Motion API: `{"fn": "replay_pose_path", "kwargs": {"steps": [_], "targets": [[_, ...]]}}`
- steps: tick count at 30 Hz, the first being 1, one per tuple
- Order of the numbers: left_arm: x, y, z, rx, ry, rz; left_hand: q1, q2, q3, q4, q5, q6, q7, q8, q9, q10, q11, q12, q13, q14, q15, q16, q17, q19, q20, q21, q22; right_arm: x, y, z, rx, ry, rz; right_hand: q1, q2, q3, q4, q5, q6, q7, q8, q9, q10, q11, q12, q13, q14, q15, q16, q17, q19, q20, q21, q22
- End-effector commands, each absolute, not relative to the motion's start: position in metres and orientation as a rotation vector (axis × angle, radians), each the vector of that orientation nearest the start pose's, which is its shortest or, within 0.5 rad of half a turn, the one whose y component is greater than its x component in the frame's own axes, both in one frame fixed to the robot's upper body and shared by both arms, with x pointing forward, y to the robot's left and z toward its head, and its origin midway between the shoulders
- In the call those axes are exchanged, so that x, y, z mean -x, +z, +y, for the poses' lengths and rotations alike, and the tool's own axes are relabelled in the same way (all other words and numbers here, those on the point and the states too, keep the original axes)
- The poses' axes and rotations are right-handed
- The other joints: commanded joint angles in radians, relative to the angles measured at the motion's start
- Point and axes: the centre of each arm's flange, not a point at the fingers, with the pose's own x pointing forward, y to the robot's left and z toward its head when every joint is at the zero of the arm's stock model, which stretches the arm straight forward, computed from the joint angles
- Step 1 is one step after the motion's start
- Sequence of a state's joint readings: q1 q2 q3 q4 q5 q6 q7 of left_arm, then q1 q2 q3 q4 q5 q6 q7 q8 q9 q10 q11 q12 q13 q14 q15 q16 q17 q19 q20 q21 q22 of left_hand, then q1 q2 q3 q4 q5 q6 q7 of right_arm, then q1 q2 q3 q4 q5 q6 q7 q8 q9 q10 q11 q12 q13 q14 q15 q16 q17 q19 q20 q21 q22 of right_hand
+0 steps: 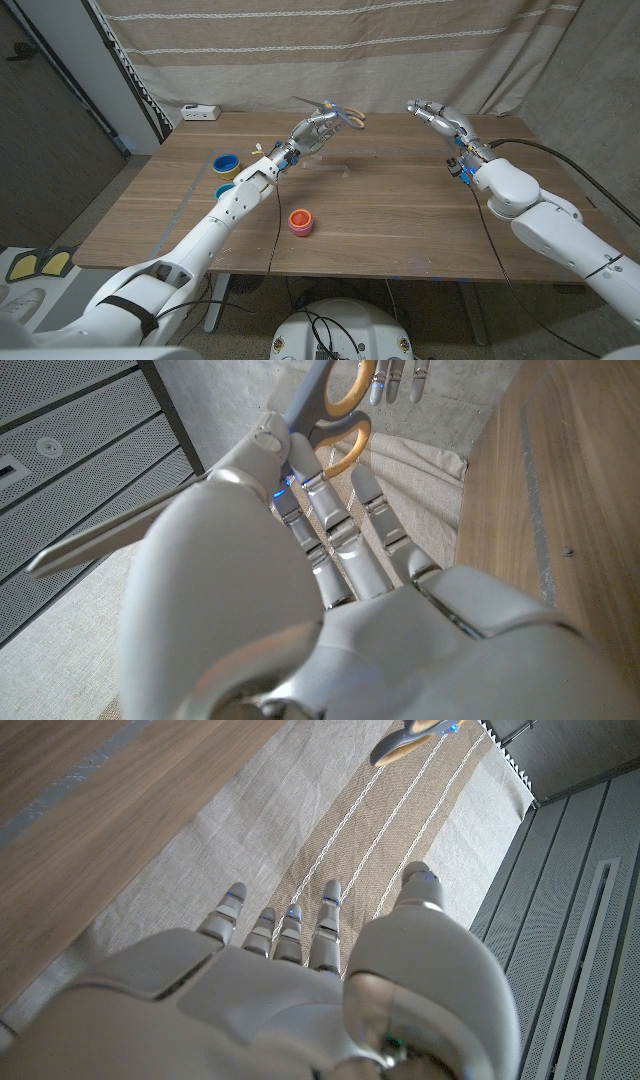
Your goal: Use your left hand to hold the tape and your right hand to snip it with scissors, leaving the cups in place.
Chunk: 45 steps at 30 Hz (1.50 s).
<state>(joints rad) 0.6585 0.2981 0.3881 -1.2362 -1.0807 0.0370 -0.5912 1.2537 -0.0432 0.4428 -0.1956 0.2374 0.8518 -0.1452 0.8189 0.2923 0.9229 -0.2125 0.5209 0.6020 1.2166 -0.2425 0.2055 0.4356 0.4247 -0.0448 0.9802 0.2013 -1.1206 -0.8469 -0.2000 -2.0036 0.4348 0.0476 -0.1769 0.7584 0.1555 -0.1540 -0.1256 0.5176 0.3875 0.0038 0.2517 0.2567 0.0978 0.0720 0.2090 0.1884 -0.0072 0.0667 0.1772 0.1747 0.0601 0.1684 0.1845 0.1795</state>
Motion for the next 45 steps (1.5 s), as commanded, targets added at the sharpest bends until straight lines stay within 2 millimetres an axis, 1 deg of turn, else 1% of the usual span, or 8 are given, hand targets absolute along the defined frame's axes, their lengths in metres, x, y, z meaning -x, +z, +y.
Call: {"fn": "replay_pose_path", "kwargs": {"steps": [1,2,6,12,17,21,42,45], "targets": [[-0.649,0.038,0.143,0.465,-0.976,-0.5,0.003,0.009,0.064,0.056,-0.001,0.006,0.005,-0.003,0.003,0.051,0.012,0.002,0.04,-0.002,-0.001,0.003,0.003,-0.003,-0.13,0.005,0.002,-0.506,0.053,-0.268,0.43,0.189,-0.741,0.02,0.001,0.007,-0.002,-0.003,-0.005,0.006,0.005,0.008,-0.006,0.0,0.001,0.004,-0.007,0.005,0.0,0.002,-0.007,0.004,0.006,0.001],[-0.65,0.038,0.143,0.462,-0.977,-0.498,0.003,0.009,0.064,0.056,-0.001,0.006,0.005,-0.003,0.003,0.052,0.012,0.002,0.04,-0.002,-0.001,0.003,0.003,-0.003,-0.13,0.005,0.001,-0.506,0.053,-0.267,0.429,0.19,-0.737,0.027,0.0,0.011,-0.004,-0.005,-0.025,0.015,0.0,0.014,-0.011,0.001,0.0,0.004,-0.013,0.007,-0.001,0.002,-0.01,0.002,0.006,0.001],[-0.651,0.038,0.143,0.461,-0.975,-0.495,0.002,0.009,0.064,0.056,-0.001,0.005,0.006,-0.002,0.005,0.052,0.012,0.002,0.04,-0.002,-0.001,0.003,0.003,-0.003,-0.129,0.005,0.001,-0.507,0.052,-0.264,0.434,0.192,-0.723,0.033,0.001,0.015,-0.005,-0.007,-0.032,0.007,0.001,0.021,-0.021,0.004,-0.002,0.004,-0.031,0.01,-0.005,0.002,-0.024,-0.001,0.003,0.001],[-0.653,0.039,0.143,0.453,-0.977,-0.493,0.002,0.008,0.065,0.056,-0.001,0.007,0.008,-0.002,0.005,0.052,0.012,0.001,0.04,-0.002,-0.001,0.003,0.003,-0.003,-0.128,0.005,0.0,-0.509,0.054,-0.259,0.45,0.207,-0.71,0.039,0.0,0.018,-0.007,-0.009,-0.03,0.026,0.006,0.027,-0.026,0.008,-0.002,0.004,-0.034,0.014,-0.003,0.002,-0.028,-0.002,0.003,0.001],[-0.655,0.038,0.142,0.446,-0.976,-0.49,0.001,0.008,0.065,0.056,-0.001,0.006,0.008,-0.002,0.005,0.052,0.012,0.001,0.04,-0.002,-0.001,0.003,0.003,-0.003,-0.127,0.006,0.0,-0.512,0.052,-0.253,0.437,0.219,-0.7,0.052,0.004,0.027,-0.01,-0.01,-0.003,0.037,0.021,0.036,-0.02,0.012,0.003,0.004,-0.035,0.017,0.0,0.002,-0.027,-0.006,0.006,0.001],[-0.656,0.039,0.142,0.44,-0.977,-0.493,0.001,0.008,0.065,0.056,-0.001,0.005,0.008,-0.003,0.006,0.052,0.011,0.0,0.039,-0.002,-0.001,0.003,0.004,-0.003,-0.127,0.006,-0.001,-0.514,0.051,-0.252,0.426,0.22,-0.698,0.059,0.007,0.032,-0.01,-0.011,0.009,0.037,0.029,0.041,-0.019,0.012,0.004,0.004,-0.036,0.018,0.0,0.002,-0.031,-0.006,0.006,0.001],[-0.663,0.038,0.139,0.426,-0.995,-0.487,0.0,0.007,0.067,0.057,0.0,0.007,0.006,-0.006,0.003,0.054,0.011,0.0,0.041,-0.003,-0.001,0.003,0.004,-0.002,-0.126,0.007,-0.003,-0.517,0.064,-0.238,0.514,0.268,-0.66,0.08,0.009,0.045,-0.014,-0.016,-0.003,0.044,0.033,0.057,-0.024,0.022,0.005,0.004,-0.039,0.026,0.001,0.002,-0.035,0.007,0.007,0.001],[-0.664,0.038,0.137,0.426,-1.005,-0.486,0.0,0.007,0.068,0.056,0.0,0.017,0.013,-0.005,-0.001,0.054,0.011,-0.002,0.04,-0.002,-0.001,0.004,0.004,-0.002,-0.126,0.007,-0.003,-0.518,0.064,-0.237,0.521,0.274,-0.657,0.083,0.009,0.048,-0.015,-0.017,-0.004,0.045,0.034,0.06,-0.031,0.025,0.003,0.004,-0.043,0.031,0.0,0.001,-0.037,0.008,0.007,0.001]]}}
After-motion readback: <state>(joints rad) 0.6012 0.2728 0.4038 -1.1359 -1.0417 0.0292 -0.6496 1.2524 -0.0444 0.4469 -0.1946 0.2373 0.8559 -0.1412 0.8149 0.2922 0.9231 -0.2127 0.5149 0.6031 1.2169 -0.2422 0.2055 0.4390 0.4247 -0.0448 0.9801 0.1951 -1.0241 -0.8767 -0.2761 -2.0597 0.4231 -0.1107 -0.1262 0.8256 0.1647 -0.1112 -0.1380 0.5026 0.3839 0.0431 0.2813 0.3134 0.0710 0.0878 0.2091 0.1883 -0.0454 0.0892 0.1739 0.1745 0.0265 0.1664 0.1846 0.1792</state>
